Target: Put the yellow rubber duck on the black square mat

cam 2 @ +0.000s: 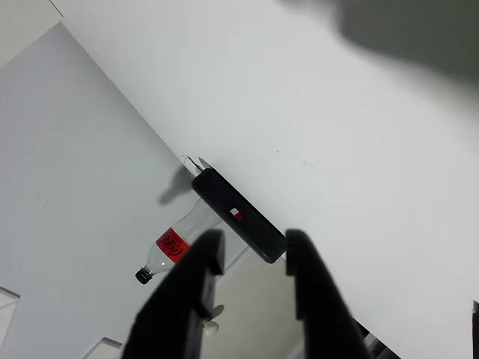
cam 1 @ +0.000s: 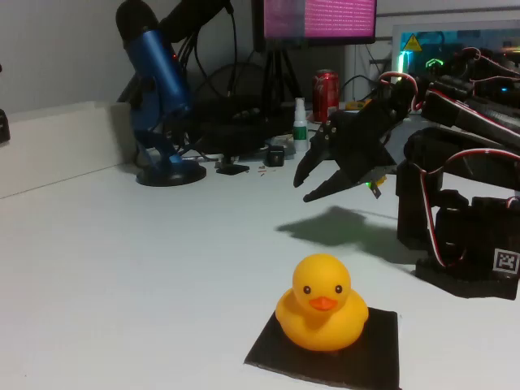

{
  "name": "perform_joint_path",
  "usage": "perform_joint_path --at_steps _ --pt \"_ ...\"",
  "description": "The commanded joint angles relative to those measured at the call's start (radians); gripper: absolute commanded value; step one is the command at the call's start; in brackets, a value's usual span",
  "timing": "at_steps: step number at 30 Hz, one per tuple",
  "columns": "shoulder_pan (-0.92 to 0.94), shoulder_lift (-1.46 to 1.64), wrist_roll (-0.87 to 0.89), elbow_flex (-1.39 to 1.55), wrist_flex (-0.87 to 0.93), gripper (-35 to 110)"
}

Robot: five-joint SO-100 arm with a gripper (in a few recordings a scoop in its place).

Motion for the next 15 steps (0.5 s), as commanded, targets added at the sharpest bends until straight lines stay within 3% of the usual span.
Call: perform_joint_path --at_steps 1,15 --pt "0.012 0.028 -0.003 0.003 -0.002 9" --pt "0.012 0.028 0.003 0.003 -0.002 9"
